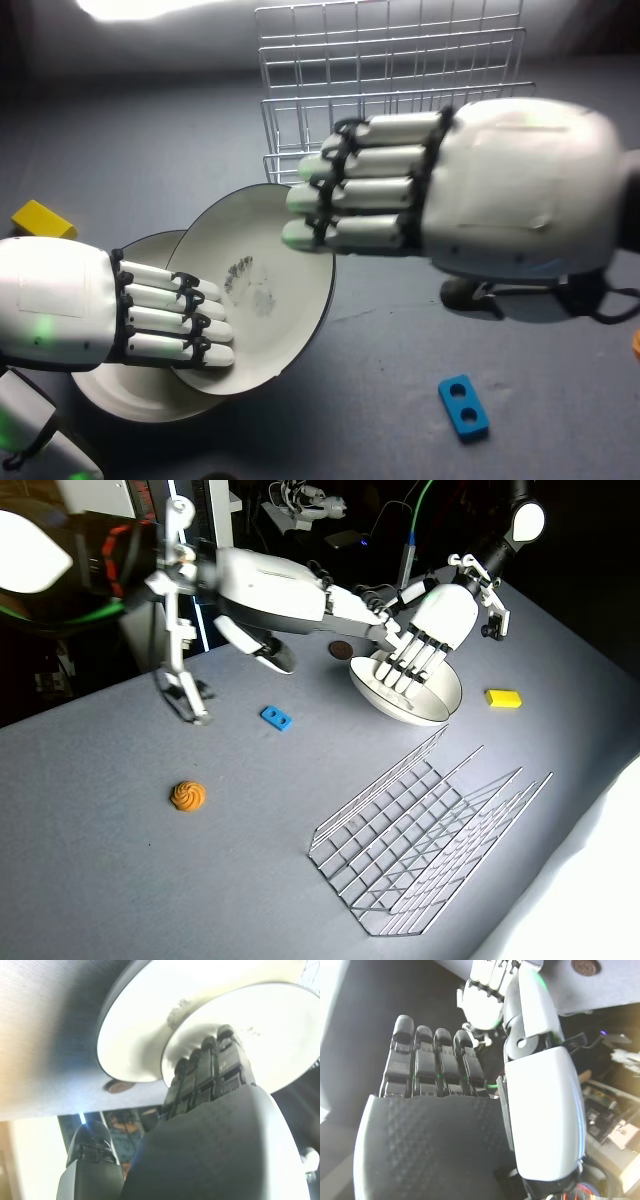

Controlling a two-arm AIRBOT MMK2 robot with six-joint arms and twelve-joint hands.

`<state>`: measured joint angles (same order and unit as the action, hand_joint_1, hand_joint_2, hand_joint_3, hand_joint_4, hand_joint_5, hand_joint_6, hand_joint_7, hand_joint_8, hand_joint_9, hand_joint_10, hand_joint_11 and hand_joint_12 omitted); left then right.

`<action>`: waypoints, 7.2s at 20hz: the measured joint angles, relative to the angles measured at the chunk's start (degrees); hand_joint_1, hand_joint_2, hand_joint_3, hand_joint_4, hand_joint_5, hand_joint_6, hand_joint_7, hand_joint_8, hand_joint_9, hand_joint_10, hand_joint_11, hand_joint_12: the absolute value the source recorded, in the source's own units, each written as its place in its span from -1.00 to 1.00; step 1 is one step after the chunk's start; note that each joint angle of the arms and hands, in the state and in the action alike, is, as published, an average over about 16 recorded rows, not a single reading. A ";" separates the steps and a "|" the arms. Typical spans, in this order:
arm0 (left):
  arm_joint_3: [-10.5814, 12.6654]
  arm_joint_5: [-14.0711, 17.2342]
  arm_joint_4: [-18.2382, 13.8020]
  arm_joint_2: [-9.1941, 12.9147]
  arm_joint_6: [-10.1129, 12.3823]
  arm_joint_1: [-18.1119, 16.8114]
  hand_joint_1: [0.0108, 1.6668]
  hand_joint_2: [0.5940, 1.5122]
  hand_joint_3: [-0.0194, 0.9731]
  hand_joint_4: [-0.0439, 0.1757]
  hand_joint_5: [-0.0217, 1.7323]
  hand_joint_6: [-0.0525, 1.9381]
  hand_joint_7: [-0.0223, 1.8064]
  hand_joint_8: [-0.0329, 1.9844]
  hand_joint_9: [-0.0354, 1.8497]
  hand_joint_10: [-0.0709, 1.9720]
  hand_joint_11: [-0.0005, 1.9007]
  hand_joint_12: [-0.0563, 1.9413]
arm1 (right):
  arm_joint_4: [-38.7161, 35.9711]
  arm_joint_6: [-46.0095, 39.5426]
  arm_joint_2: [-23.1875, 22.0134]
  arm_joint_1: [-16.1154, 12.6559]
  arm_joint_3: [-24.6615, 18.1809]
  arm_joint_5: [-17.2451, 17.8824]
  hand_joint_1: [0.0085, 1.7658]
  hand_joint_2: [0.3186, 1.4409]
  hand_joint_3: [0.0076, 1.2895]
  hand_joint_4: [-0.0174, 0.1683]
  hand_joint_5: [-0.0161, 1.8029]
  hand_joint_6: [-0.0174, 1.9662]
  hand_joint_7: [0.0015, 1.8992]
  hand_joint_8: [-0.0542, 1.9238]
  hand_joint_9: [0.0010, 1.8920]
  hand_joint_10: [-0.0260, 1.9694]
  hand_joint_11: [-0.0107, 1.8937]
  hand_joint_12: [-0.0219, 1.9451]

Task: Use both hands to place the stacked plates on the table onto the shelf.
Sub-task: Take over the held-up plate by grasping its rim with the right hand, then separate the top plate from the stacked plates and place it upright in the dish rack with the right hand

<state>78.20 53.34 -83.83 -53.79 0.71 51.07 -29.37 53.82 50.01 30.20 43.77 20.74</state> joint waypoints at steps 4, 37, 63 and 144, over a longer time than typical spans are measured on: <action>0.06 -0.14 0.04 -0.24 0.00 -0.16 -0.99 0.07 -0.92 -0.64 -0.96 -0.96 -0.99 -0.99 -0.95 -0.95 -0.98 -0.96 | 0.18 1.33 6.18 -0.64 3.98 -2.83 0.33 0.32 -0.98 -0.82 -0.77 -0.96 -0.87 -0.93 -0.88 -0.96 -0.97 -0.50; 0.61 0.18 -0.58 0.25 1.00 -1.47 -0.99 0.08 -0.92 -0.62 -0.95 -0.95 -0.98 -0.98 -0.95 -0.94 -0.98 -0.96 | -0.08 7.64 32.69 1.16 25.43 -0.82 0.32 0.17 -0.98 -0.85 -0.12 -0.70 -0.08 -0.81 0.00 -0.91 -0.30 -0.05; -3.04 4.20 -5.87 19.91 13.74 -14.87 -0.99 0.09 -0.93 -0.58 -0.93 -0.93 -0.93 -0.95 -0.94 -0.93 -0.98 -0.95 | 7.99 11.38 21.97 -6.04 10.86 -2.00 0.49 0.15 -0.99 -0.81 0.03 -0.05 0.11 -0.16 0.09 0.00 -0.15 0.12; -7.50 -0.06 -10.59 16.39 15.89 -12.91 -0.99 0.19 -0.93 -0.59 -0.90 -0.93 -0.92 -0.95 -0.94 -0.93 -0.98 -0.95 | 31.27 -40.17 21.77 -12.30 39.59 -12.51 0.57 0.15 -0.99 -0.89 0.11 -0.14 0.18 -0.32 0.12 -0.02 -0.11 0.15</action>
<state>70.71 53.28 -94.43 -37.40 16.60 38.17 1.89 13.65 71.78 17.89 83.37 8.23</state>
